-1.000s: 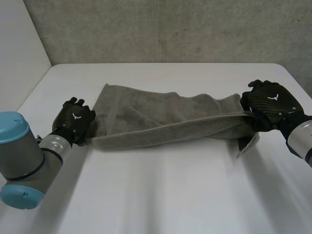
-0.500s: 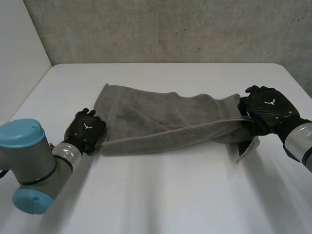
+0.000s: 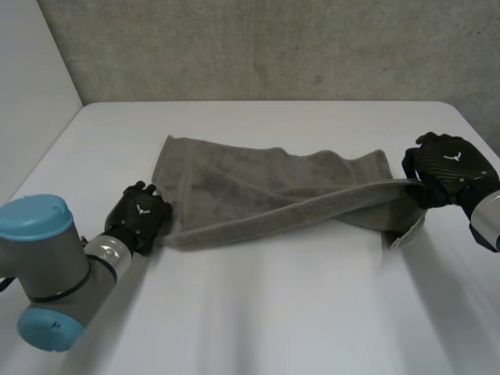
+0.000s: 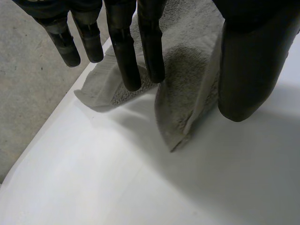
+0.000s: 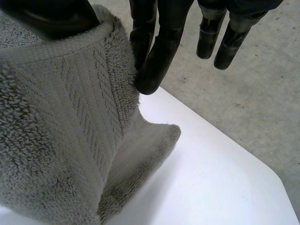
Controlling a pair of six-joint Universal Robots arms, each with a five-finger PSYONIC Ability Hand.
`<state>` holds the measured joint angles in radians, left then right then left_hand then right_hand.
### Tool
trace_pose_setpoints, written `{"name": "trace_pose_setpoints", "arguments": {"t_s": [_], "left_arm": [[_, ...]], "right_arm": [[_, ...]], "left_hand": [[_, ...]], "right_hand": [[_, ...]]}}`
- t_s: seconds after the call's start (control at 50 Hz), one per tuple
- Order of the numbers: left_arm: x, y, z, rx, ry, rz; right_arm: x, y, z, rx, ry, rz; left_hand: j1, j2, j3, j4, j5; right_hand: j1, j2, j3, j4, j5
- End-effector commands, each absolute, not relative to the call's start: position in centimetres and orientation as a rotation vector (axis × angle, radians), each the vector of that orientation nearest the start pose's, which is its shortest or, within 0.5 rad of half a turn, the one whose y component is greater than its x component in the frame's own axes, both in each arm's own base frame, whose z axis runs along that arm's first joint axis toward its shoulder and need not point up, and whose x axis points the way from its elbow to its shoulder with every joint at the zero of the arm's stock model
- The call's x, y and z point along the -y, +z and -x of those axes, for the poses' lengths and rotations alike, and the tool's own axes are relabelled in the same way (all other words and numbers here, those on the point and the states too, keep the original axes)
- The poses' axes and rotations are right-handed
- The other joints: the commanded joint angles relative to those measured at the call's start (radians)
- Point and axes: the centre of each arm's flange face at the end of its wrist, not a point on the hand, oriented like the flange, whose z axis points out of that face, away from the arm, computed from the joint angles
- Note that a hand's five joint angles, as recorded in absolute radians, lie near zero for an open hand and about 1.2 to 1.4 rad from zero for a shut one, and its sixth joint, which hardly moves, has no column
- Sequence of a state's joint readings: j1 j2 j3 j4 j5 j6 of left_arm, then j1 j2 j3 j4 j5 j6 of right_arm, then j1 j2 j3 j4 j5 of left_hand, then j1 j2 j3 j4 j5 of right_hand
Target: Fold the towel.
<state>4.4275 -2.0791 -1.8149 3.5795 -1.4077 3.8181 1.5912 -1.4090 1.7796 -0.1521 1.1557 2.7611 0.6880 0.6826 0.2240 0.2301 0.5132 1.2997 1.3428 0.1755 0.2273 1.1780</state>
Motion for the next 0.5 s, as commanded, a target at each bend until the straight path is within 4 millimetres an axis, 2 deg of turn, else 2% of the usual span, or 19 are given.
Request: {"name": "trace_pose_setpoints", "arguments": {"t_s": [0.02, 0.12, 0.22, 0.46, 0.5], "left_arm": [[28.4, 11.0, 23.3, -2.107, -1.793, -1.255], [28.6, 11.2, 23.6, -2.093, -1.818, -1.250], [29.1, 11.4, 24.0, -2.112, -1.857, -1.221], [28.7, 10.4, 24.5, -2.191, -1.849, -1.262], [28.4, 10.6, 24.6, -2.195, -1.846, -1.269]], "right_arm": [[30.1, 21.5, -17.1, -2.209, -1.932, 0.831], [30.0, 21.4, -17.1, -2.208, -1.918, 0.800], [30.1, 21.5, -17.0, -2.208, -1.916, 0.787], [30.0, 21.4, -17.1, -2.207, -1.913, 0.789], [30.0, 21.4, -17.1, -2.207, -1.913, 0.789]], "left_hand": [[0.007, 0.012, -0.049, -0.056, 0.007], [0.016, 0.021, -0.049, -0.056, 0.016], [0.218, 0.223, -0.049, -0.056, 0.218], [0.174, 0.180, -0.049, -0.056, 0.175], [0.101, 0.107, -0.049, -0.056, 0.102]], "right_hand": [[0.097, 0.053, -0.001, -0.053, 0.044], [0.097, 0.053, -0.001, -0.053, 0.044], [0.097, 0.053, -0.001, -0.053, 0.044], [0.097, 0.053, -0.001, -0.053, 0.044], [0.097, 0.053, -0.001, -0.053, 0.044]]}}
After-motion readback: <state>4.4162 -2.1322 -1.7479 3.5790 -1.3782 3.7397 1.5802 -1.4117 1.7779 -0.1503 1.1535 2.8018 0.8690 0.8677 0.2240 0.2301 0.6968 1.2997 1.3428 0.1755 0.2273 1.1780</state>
